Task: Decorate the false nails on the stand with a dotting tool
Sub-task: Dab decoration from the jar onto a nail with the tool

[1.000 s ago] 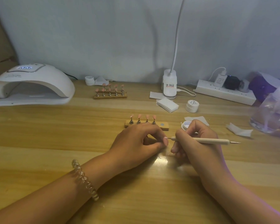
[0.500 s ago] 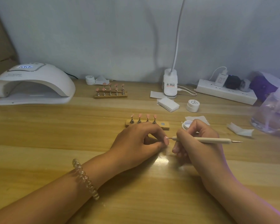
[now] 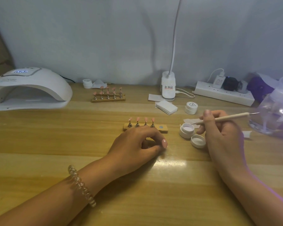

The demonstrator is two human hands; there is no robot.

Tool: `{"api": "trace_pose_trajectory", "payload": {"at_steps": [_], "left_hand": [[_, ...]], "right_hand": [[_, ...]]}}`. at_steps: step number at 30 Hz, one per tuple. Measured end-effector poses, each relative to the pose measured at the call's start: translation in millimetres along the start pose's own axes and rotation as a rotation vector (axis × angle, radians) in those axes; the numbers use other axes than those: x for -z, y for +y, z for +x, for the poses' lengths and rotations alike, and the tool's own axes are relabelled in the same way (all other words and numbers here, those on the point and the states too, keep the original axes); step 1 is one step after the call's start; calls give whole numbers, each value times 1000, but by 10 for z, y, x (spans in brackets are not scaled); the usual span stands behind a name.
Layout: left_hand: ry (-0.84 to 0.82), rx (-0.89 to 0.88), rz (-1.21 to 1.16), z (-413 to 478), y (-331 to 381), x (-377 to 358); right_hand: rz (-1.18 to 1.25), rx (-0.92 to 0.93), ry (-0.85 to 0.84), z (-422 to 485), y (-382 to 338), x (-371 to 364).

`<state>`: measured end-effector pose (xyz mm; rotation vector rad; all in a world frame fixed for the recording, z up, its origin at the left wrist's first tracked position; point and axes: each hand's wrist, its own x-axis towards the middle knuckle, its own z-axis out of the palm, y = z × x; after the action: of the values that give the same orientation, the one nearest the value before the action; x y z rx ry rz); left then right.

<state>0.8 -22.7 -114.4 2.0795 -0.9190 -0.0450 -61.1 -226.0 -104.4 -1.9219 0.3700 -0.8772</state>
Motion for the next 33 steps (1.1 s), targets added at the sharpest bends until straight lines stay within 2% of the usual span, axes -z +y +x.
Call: {"api": "trace_pose_trajectory", "payload": {"at_steps": [8,15,20,24,28,30,33], "left_hand": [[1,7,4,0,-3,-1],[-1,5,10,7,-15,-2],[1,1,6,10,-15,-3],[5,5,-6,8,-5,-1],[14,2,-11,10,-1,-8],[21,-4,-6,14,-1,-15],[18,-16,-8,13,-5,-17]], "right_hand": [[-200,24,-86,-5,41,-24],[-196,17,-80,-4,2,-20],[-44,91,48,-26,-50,-14],[211,184,49,-93,-210,-1],[440,-72,-147,-262,-317,-45],[434,-195,-263,-332,-305,-97],[403,-293,-320,-358,-286,-140]]}}
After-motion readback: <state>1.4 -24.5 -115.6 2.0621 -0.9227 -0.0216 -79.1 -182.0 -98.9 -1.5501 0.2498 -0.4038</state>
